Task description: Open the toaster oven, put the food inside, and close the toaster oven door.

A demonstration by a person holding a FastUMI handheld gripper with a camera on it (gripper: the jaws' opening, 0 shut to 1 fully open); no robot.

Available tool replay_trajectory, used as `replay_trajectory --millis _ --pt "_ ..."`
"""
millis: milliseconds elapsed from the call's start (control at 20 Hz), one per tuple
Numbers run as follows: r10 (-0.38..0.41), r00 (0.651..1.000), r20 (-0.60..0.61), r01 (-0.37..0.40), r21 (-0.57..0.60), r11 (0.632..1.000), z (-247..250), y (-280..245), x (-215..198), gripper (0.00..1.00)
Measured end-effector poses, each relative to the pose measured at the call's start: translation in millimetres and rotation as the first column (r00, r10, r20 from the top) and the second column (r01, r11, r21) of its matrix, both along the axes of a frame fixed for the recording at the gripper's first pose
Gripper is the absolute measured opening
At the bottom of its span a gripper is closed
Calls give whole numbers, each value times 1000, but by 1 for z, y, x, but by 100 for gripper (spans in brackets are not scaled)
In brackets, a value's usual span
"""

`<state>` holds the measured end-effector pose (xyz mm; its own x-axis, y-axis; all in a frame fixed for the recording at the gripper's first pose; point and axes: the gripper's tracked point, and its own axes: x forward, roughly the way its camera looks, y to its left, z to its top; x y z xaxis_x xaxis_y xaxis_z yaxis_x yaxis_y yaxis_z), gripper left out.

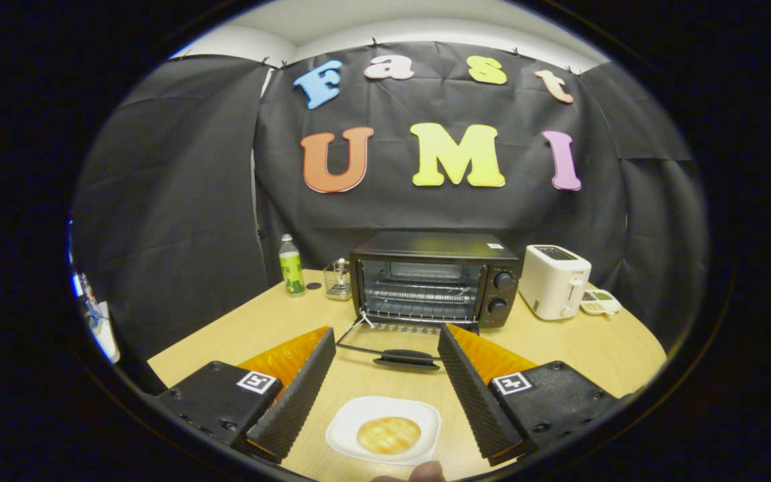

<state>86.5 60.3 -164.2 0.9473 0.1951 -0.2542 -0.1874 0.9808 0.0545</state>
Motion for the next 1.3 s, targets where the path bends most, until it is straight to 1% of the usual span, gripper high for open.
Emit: replay_trajectory --millis 150,250,300,450,550,750,950,1000,1100,1300 --pt "21 999 -49 -22 -5 1000 -33 6 -15 100" --pt "32 993 -113 -31 10 999 -63 9 -24 100" --pt "27 989 -148 -25 16 1000 -78 8 -27 100" --pt "-22 975 -221 19 -13 1000 -118 -6 -28 100" --pt "-32 962 -270 33 0 999 -136 -7 -29 100" --pt "-23 947 -320 24 -2 1000 -151 -4 -33 100" --pt "-45 944 -328 39 -24 999 -159 -9 -27 100" --pt "-44 938 -343 34 -36 999 -163 -10 -26 100" --pt "-30 917 -397 37 11 999 -177 -10 -31 100" --pt "-45 918 -395 70 50 996 -172 -18 -23 89"
